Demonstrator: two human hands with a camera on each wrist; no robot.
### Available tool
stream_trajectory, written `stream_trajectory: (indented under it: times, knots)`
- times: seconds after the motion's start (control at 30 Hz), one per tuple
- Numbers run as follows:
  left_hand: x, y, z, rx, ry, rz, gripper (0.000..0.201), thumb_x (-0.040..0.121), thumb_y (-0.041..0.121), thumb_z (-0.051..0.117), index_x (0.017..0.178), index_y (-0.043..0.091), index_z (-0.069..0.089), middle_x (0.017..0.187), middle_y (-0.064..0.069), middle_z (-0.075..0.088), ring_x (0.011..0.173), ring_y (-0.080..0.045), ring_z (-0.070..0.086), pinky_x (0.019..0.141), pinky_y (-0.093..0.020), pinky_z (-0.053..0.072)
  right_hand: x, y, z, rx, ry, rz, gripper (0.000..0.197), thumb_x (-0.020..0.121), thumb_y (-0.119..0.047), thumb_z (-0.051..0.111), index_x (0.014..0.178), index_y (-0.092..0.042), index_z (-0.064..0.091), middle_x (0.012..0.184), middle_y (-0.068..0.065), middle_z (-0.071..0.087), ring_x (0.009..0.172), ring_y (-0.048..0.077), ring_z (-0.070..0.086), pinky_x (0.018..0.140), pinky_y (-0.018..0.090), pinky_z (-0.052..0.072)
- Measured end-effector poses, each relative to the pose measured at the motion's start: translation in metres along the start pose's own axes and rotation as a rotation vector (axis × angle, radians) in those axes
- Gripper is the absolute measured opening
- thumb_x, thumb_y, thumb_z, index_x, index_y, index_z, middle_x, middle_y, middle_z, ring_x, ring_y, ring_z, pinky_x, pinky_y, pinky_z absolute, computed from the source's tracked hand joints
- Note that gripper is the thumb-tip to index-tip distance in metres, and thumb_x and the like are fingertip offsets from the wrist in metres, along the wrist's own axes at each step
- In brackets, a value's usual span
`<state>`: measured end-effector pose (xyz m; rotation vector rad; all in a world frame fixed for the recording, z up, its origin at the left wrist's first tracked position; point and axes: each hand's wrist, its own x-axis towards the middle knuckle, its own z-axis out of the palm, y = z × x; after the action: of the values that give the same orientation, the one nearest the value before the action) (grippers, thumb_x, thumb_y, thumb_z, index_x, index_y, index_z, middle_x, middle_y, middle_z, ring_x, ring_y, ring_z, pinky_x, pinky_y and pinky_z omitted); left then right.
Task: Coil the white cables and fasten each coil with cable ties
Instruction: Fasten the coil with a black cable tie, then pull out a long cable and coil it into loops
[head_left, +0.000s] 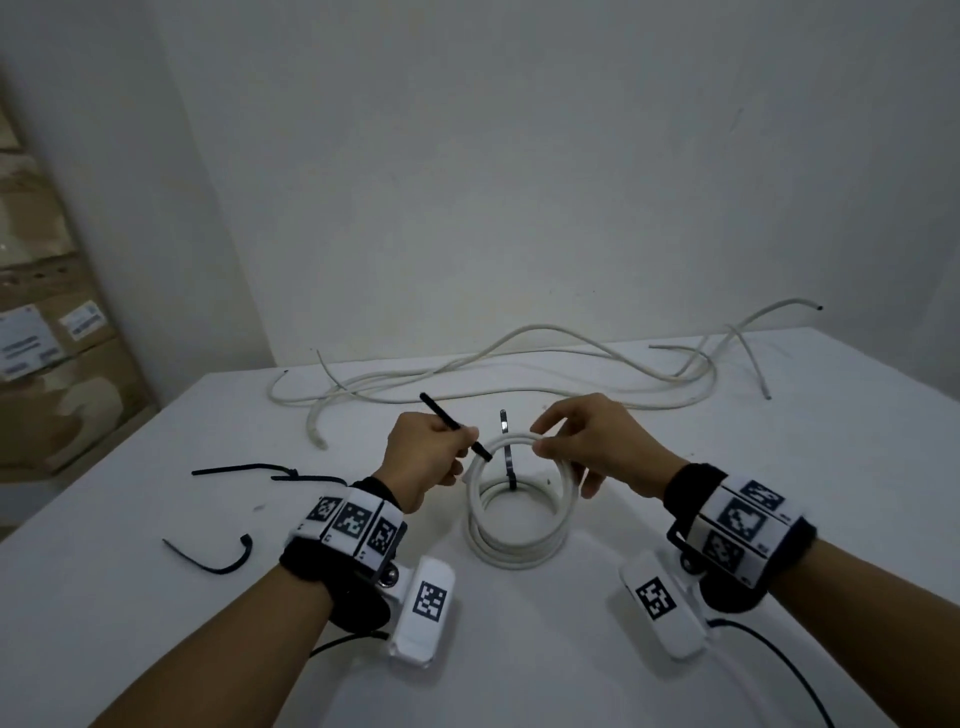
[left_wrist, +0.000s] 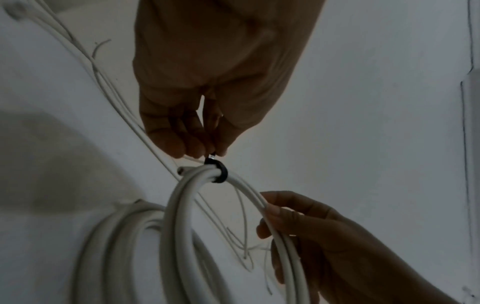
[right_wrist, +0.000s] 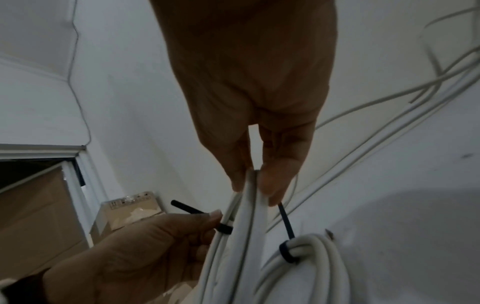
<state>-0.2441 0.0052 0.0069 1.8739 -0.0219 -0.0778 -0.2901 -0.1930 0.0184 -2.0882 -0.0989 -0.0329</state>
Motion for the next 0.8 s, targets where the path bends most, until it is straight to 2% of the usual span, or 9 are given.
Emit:
stream_trajectory:
  times: [0.2, 0.43, 0.5, 0.57, 0.63, 0.67, 0.73, 0.8]
  knots:
    - [0.009, -0.013, 0.003, 0.227, -0.042, -0.035, 0.017, 0.089, 0.019, 0.064, 0.085, 0.003, 0.068, 0.069, -0.005, 0.061, 0.053, -0.019, 0.055, 0.043, -0.022, 0.041, 0.014, 0.018, 0.016, -0.077, -0.068, 0.141, 0.01, 0.084, -0.014, 0.069, 0.093, -0.01, 0.068, 0.07, 0.013, 0.064, 0.048, 0.022, 0.06, 0.038, 0.024, 0.049]
    - [0.023, -0.022, 0.012, 0.301, -0.08, -0.055, 0.019, 0.088, 0.022, 0.064, 0.081, 0.004, 0.067, 0.068, -0.005, 0.06, 0.052, -0.017, 0.053, 0.044, -0.022, 0.039, 0.023, 0.023, 0.022, -0.284, -0.084, 0.201, 0.013, 0.088, -0.02, 0.063, 0.099, -0.014, 0.064, 0.084, 0.012, 0.067, 0.052, 0.021, 0.064, 0.036, 0.023, 0.047]
    - [0.025, -0.021, 0.013, 0.307, -0.094, -0.063, 0.02, 0.087, 0.022, 0.066, 0.087, 0.003, 0.067, 0.073, -0.006, 0.061, 0.055, -0.018, 0.054, 0.047, -0.024, 0.04, 0.023, 0.024, 0.021, -0.314, -0.097, 0.217, 0.015, 0.088, -0.024, 0.063, 0.099, -0.014, 0.063, 0.085, 0.011, 0.068, 0.055, 0.023, 0.066, 0.037, 0.024, 0.047]
    - [0.027, -0.019, 0.013, 0.304, -0.072, -0.08, 0.034, 0.083, 0.024, 0.07, 0.108, 0.003, 0.062, 0.088, -0.009, 0.064, 0.067, -0.021, 0.058, 0.053, -0.025, 0.041, 0.022, 0.024, 0.017, -0.326, -0.106, 0.222, 0.019, 0.088, -0.03, 0.064, 0.099, -0.015, 0.061, 0.087, 0.011, 0.068, 0.056, 0.022, 0.067, 0.039, 0.024, 0.049]
    - [0.031, -0.012, 0.007, 0.307, -0.02, -0.087, 0.065, 0.077, 0.03, 0.075, 0.131, 0.01, 0.046, 0.117, -0.011, 0.059, 0.097, -0.026, 0.06, 0.067, -0.028, 0.043, 0.022, 0.024, 0.007, -0.356, -0.091, 0.214, 0.023, 0.087, -0.035, 0.065, 0.099, -0.016, 0.06, 0.089, 0.009, 0.068, 0.059, 0.022, 0.069, 0.04, 0.025, 0.05]
    - [0.032, -0.006, 0.003, 0.298, 0.011, -0.066, 0.075, 0.075, 0.036, 0.076, 0.137, 0.013, 0.04, 0.126, -0.01, 0.053, 0.109, -0.028, 0.056, 0.075, -0.029, 0.043, 0.023, 0.024, 0.0, -0.371, -0.079, 0.207, 0.024, 0.086, -0.035, 0.065, 0.098, -0.016, 0.061, 0.089, 0.008, 0.068, 0.061, 0.021, 0.07, 0.041, 0.025, 0.05]
    - [0.035, 0.01, -0.005, 0.226, 0.046, -0.011, 0.074, 0.075, 0.055, 0.07, 0.132, 0.016, 0.043, 0.126, -0.006, 0.051, 0.113, -0.026, 0.052, 0.082, -0.032, 0.042, 0.027, 0.023, -0.016, -0.387, -0.056, 0.194, 0.023, 0.086, -0.034, 0.066, 0.097, -0.014, 0.062, 0.087, 0.007, 0.066, 0.063, 0.019, 0.07, 0.041, 0.024, 0.049]
    - [0.04, 0.03, -0.01, 0.162, 0.029, 0.036, 0.058, 0.082, 0.063, 0.057, 0.113, 0.015, 0.053, 0.11, -0.004, 0.057, 0.098, -0.021, 0.055, 0.078, -0.032, 0.042, 0.036, 0.022, -0.033, -0.406, -0.024, 0.175, 0.023, 0.087, -0.033, 0.066, 0.099, -0.013, 0.063, 0.088, 0.007, 0.065, 0.064, 0.018, 0.068, 0.041, 0.023, 0.049]
